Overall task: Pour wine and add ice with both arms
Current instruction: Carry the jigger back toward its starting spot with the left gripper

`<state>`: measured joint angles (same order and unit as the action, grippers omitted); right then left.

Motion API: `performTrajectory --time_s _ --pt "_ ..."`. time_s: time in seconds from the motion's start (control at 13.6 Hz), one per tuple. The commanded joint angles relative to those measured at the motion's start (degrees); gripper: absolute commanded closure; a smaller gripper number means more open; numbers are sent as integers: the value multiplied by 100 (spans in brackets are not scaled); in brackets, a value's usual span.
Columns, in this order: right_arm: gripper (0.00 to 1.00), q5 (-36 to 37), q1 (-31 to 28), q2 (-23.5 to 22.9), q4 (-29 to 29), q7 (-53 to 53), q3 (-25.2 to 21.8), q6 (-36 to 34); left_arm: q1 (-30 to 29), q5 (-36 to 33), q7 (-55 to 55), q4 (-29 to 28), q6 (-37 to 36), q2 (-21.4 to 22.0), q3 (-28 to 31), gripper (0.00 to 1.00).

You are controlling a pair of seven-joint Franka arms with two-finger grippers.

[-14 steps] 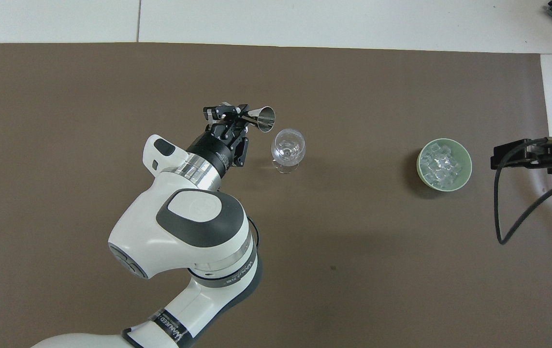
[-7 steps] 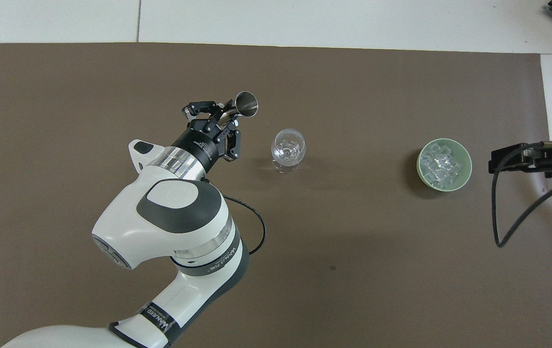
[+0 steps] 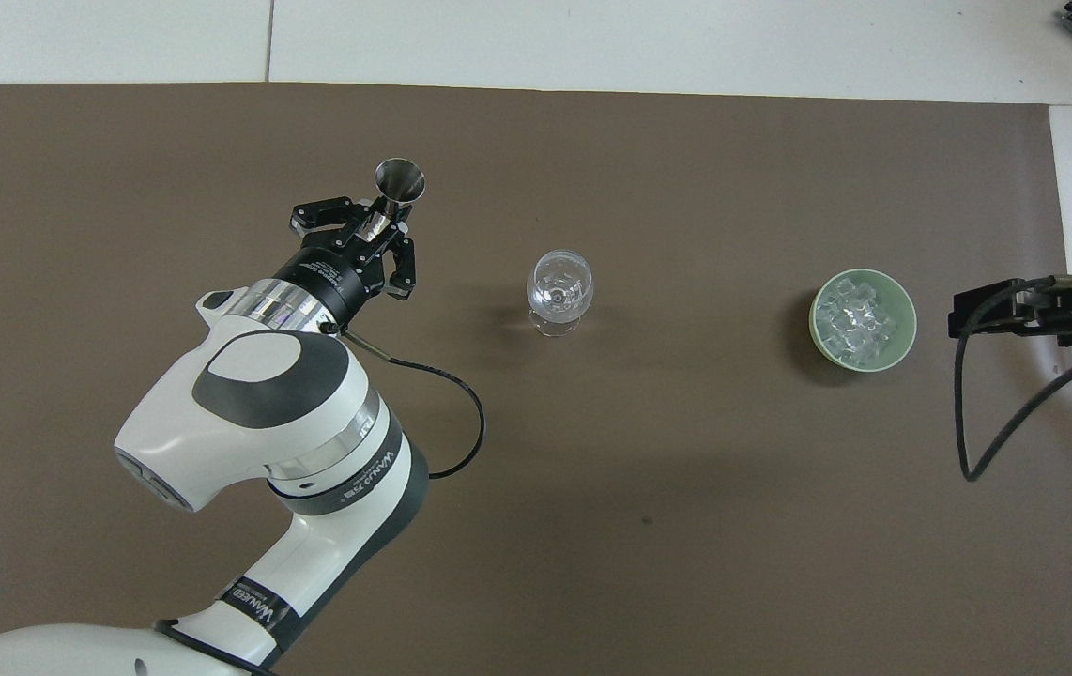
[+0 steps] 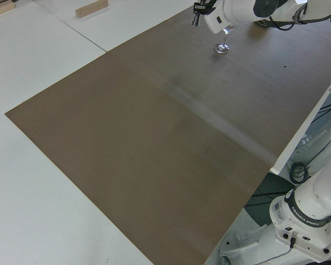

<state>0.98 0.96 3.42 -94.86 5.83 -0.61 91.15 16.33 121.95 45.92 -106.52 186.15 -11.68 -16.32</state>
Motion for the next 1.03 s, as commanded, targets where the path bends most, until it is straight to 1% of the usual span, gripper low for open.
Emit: performTrajectory --time_s 0.0,0.07,0.22,0.44,0.59,0.66,0.74,0.88,0.96 --pt "0 -19 -69 167 -191 -178 26 17 -462 250 215 -771 -822 594 -29 100" --pt "0 -19 -95 167 -191 -187 17 25 -664 250 215 -1087 -1269 805 -12 100" --pt "0 -19 -148 158 -191 -187 17 43 -998 241 215 -1589 -1878 1113 6 100" --pt "0 -19 -148 132 -147 -143 17 131 -1377 206 224 -2073 -2546 1439 23 100" --pt "0 -27 -148 132 -156 -178 26 175 -1693 119 224 -2363 -3056 1571 41 100" --pt "0 -27 -148 141 -182 -178 17 218 -1799 -21 224 -2530 -3267 1659 41 100" --pt "0 -19 -140 141 -182 -178 17 228 -2000 -318 233 -2697 -3582 1729 41 100" --pt "0 -19 -148 132 -200 -178 17 263 -2421 -1012 242 -2979 -4311 1835 50 100" --pt "0 -19 -157 132 -235 -187 17 385 -2607 -1381 250 -3067 -4602 1870 50 100"
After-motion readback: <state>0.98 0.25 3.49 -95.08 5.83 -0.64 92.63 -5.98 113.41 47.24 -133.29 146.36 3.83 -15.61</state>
